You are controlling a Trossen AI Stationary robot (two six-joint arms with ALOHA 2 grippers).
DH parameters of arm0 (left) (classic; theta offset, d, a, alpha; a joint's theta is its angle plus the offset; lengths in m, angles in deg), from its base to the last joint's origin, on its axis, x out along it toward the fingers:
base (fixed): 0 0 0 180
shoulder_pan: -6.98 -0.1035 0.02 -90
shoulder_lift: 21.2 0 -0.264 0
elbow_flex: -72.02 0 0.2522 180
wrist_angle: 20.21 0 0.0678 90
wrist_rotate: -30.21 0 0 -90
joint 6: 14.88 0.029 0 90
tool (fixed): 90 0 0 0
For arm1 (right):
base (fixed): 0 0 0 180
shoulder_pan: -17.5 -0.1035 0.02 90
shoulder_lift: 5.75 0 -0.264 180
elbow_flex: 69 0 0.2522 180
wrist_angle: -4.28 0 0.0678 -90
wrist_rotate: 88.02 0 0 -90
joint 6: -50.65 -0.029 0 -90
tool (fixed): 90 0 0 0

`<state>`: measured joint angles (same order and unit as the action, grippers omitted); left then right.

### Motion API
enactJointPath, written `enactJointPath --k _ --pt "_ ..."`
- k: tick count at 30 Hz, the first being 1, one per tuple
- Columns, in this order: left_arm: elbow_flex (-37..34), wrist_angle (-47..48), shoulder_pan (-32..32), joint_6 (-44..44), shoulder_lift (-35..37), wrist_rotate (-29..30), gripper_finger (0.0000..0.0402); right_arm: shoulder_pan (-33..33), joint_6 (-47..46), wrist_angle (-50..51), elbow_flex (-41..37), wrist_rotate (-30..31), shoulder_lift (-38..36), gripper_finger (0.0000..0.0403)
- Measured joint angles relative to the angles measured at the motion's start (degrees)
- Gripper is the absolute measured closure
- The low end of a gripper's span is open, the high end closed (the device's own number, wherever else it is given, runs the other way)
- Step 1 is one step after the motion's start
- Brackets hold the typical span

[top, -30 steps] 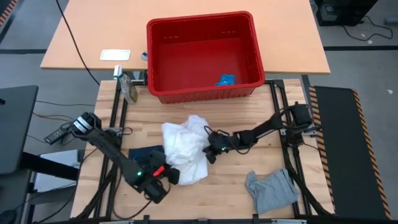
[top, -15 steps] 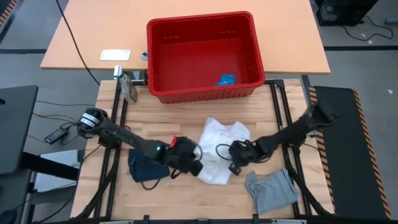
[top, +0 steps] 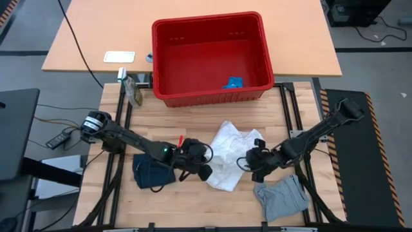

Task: Fold laundry
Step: Fold the white dress

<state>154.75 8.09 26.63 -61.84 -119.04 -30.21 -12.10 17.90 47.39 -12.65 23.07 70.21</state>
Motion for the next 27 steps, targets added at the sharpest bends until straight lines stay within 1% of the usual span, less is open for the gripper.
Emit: enactJointPath --k 2,4,6,8,10,12,14,16,17,18,19,22,25,27 --pt "0.0 -0.5 -0.2 -0.1 0.0 0.0 0.0397 0.5 3.8 -0.4 0.0 0.9 2.6 0.0173" --pt "0.0 -0.5 -0.3 -0.3 0.0 -0.1 0.0397 1.1 5.8 -1.5 0.0 0.0 5.3 0.0148" --pt "0.0 -0.5 -0.3 -0.2 0.0 -0.1 0.0397 1.4 6.0 -1.9 0.0 -1.8 8.1 0.0136" --pt "0.0 -0.5 -0.4 -0.3 0.0 -0.1 0.0397 1.4 3.9 -1.9 0.0 -2.3 10.5 0.0138" --pt "0.0 -0.5 -0.4 -0.6 0.0 -0.1 0.0397 1.6 1.3 -1.9 0.1 -2.1 11.8 0.016" --pt "0.0 -0.5 -0.4 -1.2 0.0 -0.1 0.0397 2.1 -0.7 -1.9 0.1 -2.6 12.1 0.0205" --pt "0.0 -0.6 -0.4 -1.3 0.0 -0.1 0.0397 2.6 -1.8 -1.8 0.1 -4.3 10.9 0.0269" --pt "0.0 -1.7 -0.3 0.6 0.0 -1.1 0.0397 3.2 -0.7 -1.8 0.1 -7.4 8.4 0.0346" --pt "0.0 -2.3 -0.3 1.9 0.0 -2.0 0.0397 3.6 0.5 -1.8 0.1 -9.4 7.0 0.0373" --pt "0.0 -2.6 -0.3 2.3 0.0 -2.5 0.0397 4.0 1.8 -1.7 0.1 -11.2 5.3 0.0384" --pt "0.0 -2.6 -0.3 2.4 0.0 -2.5 0.0397 4.4 2.4 -1.6 0.1 -12.2 3.7 0.0384" --pt "0.0 -2.5 -0.4 1.8 0.0 -2.7 0.0397 6.8 4.1 -0.3 0.1 -12.9 -1.4 0.0383" --pt "0.0 -2.8 -0.5 -2.9 0.0 -0.7 0.0397 11.0 9.9 -2.1 0.2 -9.4 -5.6 0.0394" --pt "0.0 -3.2 -0.5 -6.6 0.0 1.5 0.0397 15.3 14.5 -6.3 0.2 -6.5 -6.9 0.0395"
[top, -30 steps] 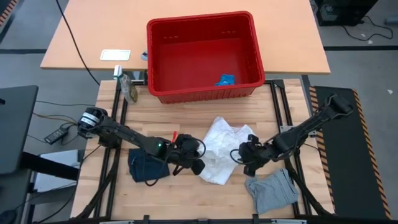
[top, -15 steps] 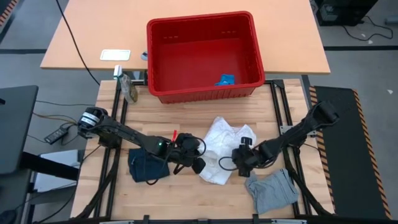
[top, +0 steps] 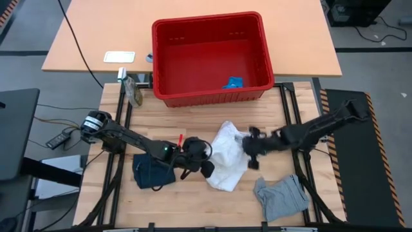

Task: Fold laundry
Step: Fold the white dress

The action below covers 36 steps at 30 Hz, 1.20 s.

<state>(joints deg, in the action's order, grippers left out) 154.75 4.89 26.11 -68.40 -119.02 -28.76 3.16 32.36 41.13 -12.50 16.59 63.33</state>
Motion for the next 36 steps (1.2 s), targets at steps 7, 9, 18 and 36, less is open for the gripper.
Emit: enactJointPath --k 7,9,18,36 --pt "0.0 16.5 1.3 -24.4 0.1 7.9 0.0397 15.9 3.0 -31.5 0.1 -4.6 6.8 0.0396" --pt "0.0 25.2 2.2 -35.0 0.1 10.5 0.0397 18.4 -1.5 -38.9 0.1 -6.7 10.9 0.0385" --pt "0.0 45.3 3.8 -58.5 -2.1 6.0 0.0357 21.7 -13.2 -48.1 0.1 -12.5 21.9 0.0245" --pt "0.0 47.1 5.9 -44.5 5.8 -1.0 0.025 9.4 -24.1 -18.2 0.0 -11.4 19.4 0.0215"
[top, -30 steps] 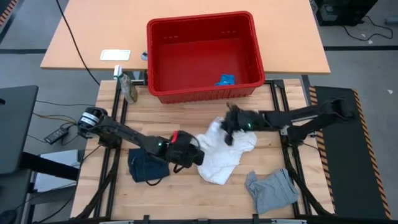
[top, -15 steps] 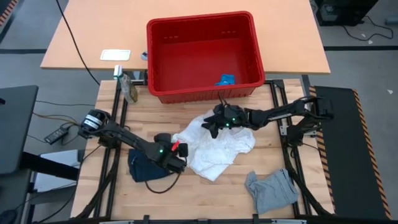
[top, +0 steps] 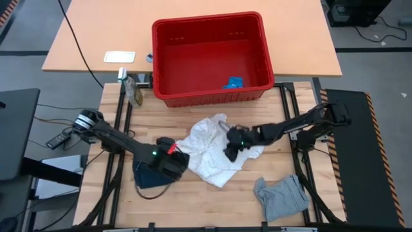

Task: Fold laundry
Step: Fold the white dress

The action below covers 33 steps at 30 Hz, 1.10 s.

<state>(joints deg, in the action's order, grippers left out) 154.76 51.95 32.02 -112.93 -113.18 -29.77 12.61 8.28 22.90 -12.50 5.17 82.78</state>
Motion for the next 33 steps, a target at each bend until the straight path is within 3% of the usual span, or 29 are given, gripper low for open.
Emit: enactJointPath --k 3,7,11,15,21,28,33 --pt "0.0 -14.3 -1.6 19.5 0.6 2.3 0.0255 -2.7 -3.6 -0.7 0.0 1.2 2.3 0.0226" --pt "0.0 -36.4 -6.4 44.5 -4.5 -4.2 0.0268 -5.3 -9.6 -1.4 0.0 3.2 3.9 0.0239" --pt "0.0 -43.8 -12.3 50.9 -10.2 -7.7 0.0274 -8.6 -14.4 -0.3 0.0 3.9 4.2 0.0247" --pt "0.0 -40.1 -18.0 49.2 -14.3 -7.6 0.0274 -12.2 -17.7 3.6 0.0 6.1 4.2 0.025" --pt "-0.1 -22.4 -23.2 43.6 -13.9 -7.2 0.0276 -15.1 -21.2 10.8 0.3 9.1 5.2 0.0251" --pt "-0.1 0.6 -24.1 39.4 -8.6 -2.1 0.0288 -19.0 -23.9 13.2 0.3 9.9 5.3 0.0252" --pt "-0.1 5.2 -23.5 37.7 -2.0 -0.5 0.0288 -21.3 -24.8 13.9 0.2 10.3 5.3 0.0259"
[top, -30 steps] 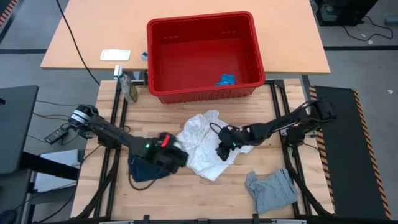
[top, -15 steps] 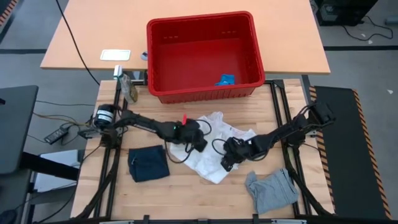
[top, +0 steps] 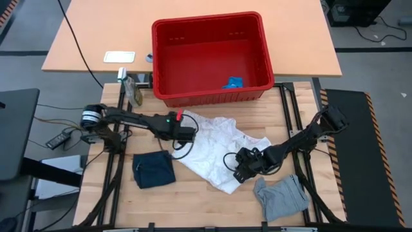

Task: Fold laundry
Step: Fold the white dress

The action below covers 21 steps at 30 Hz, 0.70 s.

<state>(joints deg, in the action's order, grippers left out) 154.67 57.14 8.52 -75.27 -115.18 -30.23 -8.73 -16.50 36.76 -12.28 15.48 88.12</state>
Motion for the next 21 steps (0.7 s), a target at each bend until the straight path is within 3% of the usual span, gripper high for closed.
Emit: enactJointPath --k 4,9,14,18,21 --pt "0.0 -10.7 1.8 6.5 3.8 -0.1 0.0288 -1.3 2.5 -0.2 0.0 -1.7 0.0 0.0268" --pt "0.1 -33.3 5.4 20.8 2.7 -7.1 0.0288 -2.6 1.7 0.8 0.0 -6.9 -3.3 0.0281" --pt "0.1 -46.7 8.7 28.5 -3.8 -14.0 0.0288 -3.5 -0.4 4.4 1.6 -1.9 -10.4 0.0291" --pt "0.1 -48.1 9.3 27.9 -10.6 -17.2 0.0288 -3.5 -0.8 5.2 1.8 2.8 -14.8 0.0289" --pt "0.0 -43.7 7.9 24.2 -15.4 -17.2 0.0288 -3.4 0.0 2.9 2.0 5.0 -16.8 0.0281"
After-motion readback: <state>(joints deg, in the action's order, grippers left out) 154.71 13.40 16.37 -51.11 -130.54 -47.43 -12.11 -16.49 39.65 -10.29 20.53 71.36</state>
